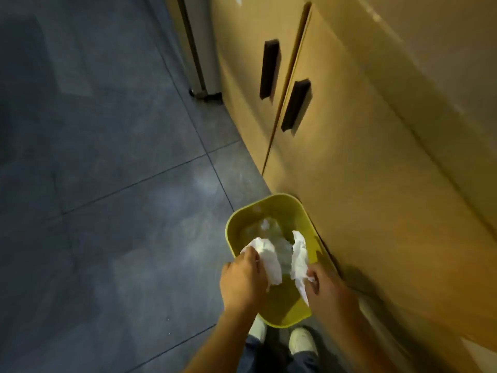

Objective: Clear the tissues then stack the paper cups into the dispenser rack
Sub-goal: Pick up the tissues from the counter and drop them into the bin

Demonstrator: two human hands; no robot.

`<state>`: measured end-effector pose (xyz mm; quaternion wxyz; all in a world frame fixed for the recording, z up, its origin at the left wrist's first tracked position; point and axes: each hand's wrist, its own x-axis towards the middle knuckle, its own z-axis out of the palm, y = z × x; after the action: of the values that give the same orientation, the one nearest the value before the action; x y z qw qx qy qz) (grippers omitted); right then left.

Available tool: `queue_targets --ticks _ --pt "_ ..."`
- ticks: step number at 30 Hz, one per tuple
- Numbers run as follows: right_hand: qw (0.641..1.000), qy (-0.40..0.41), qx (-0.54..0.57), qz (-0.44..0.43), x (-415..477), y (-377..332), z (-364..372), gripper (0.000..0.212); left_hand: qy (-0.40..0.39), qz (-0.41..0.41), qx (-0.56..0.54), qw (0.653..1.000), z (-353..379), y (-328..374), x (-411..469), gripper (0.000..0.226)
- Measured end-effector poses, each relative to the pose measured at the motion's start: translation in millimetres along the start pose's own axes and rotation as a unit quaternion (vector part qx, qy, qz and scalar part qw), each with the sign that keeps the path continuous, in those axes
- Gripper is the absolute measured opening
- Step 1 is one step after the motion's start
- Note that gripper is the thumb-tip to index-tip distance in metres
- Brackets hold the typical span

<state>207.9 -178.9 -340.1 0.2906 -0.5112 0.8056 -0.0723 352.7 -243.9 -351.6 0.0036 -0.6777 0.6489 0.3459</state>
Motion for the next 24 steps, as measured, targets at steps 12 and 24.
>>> queue_targets --ticks 12,24 --pt "0.979 -0.178 -0.093 -0.02 49.6 20.0 26.1 0.067 -0.128 0.072 0.129 0.981 16.9 -23.9 29.3 0.045" --pt "0.98 0.023 -0.065 -0.189 21.6 -127.1 -151.9 0.056 -0.099 0.13 0.042 0.986 -195.4 64.2 -4.3 0.048"
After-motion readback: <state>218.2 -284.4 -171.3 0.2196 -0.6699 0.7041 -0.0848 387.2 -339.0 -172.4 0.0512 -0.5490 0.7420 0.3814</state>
